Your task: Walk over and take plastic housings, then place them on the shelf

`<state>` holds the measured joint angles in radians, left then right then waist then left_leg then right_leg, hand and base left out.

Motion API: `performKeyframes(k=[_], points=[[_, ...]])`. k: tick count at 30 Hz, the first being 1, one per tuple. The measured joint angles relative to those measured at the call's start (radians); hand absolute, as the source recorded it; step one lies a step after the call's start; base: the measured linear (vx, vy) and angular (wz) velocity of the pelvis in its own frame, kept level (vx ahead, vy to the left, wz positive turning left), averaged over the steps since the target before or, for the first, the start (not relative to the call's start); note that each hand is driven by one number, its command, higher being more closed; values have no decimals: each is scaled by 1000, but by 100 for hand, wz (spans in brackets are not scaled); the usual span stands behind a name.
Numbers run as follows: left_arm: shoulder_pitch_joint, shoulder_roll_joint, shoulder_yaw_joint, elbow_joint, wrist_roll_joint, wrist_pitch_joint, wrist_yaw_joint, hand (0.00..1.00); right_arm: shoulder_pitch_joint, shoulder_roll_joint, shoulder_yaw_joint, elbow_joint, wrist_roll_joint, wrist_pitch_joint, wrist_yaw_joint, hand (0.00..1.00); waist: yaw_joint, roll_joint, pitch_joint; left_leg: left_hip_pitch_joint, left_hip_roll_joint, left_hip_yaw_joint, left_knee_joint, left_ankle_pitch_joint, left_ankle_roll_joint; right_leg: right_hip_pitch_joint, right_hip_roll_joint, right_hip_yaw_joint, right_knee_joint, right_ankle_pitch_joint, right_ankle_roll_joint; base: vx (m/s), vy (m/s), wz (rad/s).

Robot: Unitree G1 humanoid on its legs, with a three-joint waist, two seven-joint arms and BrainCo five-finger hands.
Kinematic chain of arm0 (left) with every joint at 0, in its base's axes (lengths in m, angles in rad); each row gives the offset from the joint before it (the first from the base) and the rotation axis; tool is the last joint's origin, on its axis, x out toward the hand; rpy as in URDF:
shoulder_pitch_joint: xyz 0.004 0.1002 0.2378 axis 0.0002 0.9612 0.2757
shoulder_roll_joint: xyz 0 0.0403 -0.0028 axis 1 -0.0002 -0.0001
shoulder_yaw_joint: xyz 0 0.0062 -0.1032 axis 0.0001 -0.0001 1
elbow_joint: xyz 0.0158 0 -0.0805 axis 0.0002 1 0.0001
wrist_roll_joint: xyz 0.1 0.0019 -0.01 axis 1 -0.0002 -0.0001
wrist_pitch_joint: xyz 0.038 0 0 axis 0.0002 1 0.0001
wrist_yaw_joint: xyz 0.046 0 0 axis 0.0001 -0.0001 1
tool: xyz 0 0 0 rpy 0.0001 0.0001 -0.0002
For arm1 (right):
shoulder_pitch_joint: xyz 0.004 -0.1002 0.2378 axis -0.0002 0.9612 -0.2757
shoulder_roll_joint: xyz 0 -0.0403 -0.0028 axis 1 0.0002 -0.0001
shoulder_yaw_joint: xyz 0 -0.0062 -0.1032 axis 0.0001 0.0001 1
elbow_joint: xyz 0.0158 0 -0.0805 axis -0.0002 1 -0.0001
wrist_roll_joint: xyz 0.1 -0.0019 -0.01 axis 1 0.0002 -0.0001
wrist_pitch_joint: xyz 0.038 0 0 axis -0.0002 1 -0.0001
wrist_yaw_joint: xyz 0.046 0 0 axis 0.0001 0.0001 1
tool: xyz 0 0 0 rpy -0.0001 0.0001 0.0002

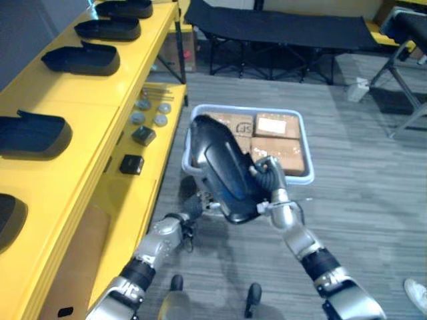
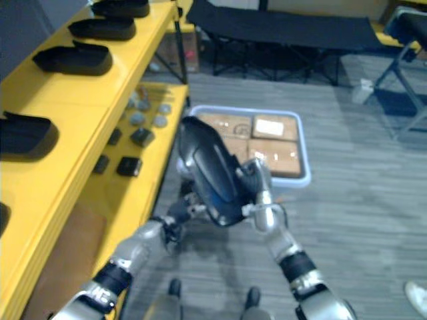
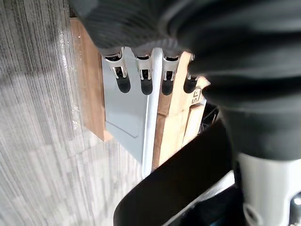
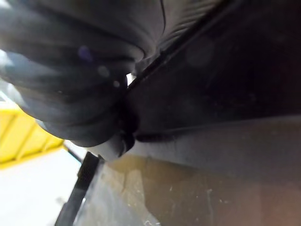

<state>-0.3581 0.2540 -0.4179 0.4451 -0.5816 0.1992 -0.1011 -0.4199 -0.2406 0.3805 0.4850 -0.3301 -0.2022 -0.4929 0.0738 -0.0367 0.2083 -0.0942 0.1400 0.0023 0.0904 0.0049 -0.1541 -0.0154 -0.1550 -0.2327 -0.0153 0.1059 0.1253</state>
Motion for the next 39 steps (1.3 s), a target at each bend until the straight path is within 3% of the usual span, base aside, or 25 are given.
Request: performKeyframes(k=[6, 7, 10, 16, 31, 34, 39], points=[[-7, -28, -36, 25, -2, -33, 55, 0, 0, 25, 25, 46, 0, 0, 12, 100, 0, -4, -3, 7, 0, -1, -16, 7, -1, 1, 0, -4, 0, 0, 0, 0, 0, 0], [-7, -34, -38, 40, -3, -50, 72, 100, 0, 29, 25, 55, 1, 0, 11, 100, 0, -6, -4, 7, 0, -1, -17, 8, -1, 1, 0, -4, 0, 0, 0, 0, 0, 0], [-6, -53, -37, 51, -28, -100, 130, 100, -1, 42, 25, 78, 3, 0, 0, 100, -1, -8, -6, 21, 0, 0, -37, 19, -1, 4, 0, -5, 0, 0, 0, 0, 0, 0], [-6, -70, -34, 64, -78, -211, 181, 100, 0, 59, 24, 90, 5, -19, -44, 100, -2, -10, -7, 42, 0, 0, -62, 31, -2, 16, 0, -9, -1, -1, -1, 0, 0, 0], [-2, -109, -26, 56, -75, -265, 288, 100, 8, 86, 20, 99, 42, -79, -78, 100, -5, -31, -22, 79, 0, 9, -101, 46, -2, 35, -1, -7, -12, -1, -1, 0, 0, 0], [10, -109, -19, 29, 6, -303, 315, 100, 9, 90, 16, 95, 44, -109, -82, 100, -6, -28, -32, 79, 2, 9, -103, 46, -3, 35, -1, -7, -15, -1, -1, 0, 0, 0], [38, -110, 13, -41, 89, -308, 340, 100, 17, 95, 14, 70, 47, -152, -87, 100, -6, -27, -32, 82, 3, 11, -103, 46, -3, 38, -1, -7, -20, -1, -1, 0, 0, 0]])
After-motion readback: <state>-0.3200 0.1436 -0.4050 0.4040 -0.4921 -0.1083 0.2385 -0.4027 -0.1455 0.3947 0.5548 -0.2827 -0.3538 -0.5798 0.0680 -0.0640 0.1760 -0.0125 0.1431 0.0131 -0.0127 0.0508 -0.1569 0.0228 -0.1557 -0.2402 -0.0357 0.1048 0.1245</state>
